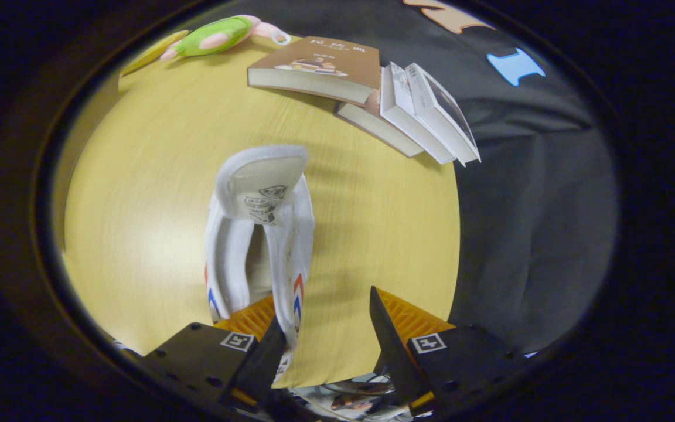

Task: Open the storage box then place both shoes into the box .Put the left shoe in first, then the right shoe, with the right side of both shoes facing outward in a uniform manner.

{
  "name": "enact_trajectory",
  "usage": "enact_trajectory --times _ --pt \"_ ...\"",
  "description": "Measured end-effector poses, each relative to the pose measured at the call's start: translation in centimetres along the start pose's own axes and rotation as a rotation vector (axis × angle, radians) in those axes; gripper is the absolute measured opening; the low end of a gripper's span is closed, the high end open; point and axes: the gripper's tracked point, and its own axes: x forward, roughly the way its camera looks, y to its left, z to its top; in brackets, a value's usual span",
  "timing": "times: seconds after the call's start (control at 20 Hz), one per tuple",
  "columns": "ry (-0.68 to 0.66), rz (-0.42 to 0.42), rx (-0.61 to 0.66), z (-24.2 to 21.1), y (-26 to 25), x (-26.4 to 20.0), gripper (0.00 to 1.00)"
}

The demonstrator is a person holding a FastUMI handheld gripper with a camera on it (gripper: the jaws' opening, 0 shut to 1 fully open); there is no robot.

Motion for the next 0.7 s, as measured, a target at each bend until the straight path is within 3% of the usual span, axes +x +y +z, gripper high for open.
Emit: enact_trajectory --times 0.2,0.3,0.45,0.6,0.7 --pt "-0.015 0.028 0.009 0.9 1.1 0.6 0.6" --pt "-0.006 0.087 0.041 0.8 3.1 0.9 0.49" --pt "-0.005 0.07 0.159 0.2 3.4 0.8 0.15" --pt "-0.023 0.065 0.241 0.2 3.8 0.8 0.13" --pt "-0.032 0.062 0.291 -0.5 4.1 1.0 0.06"
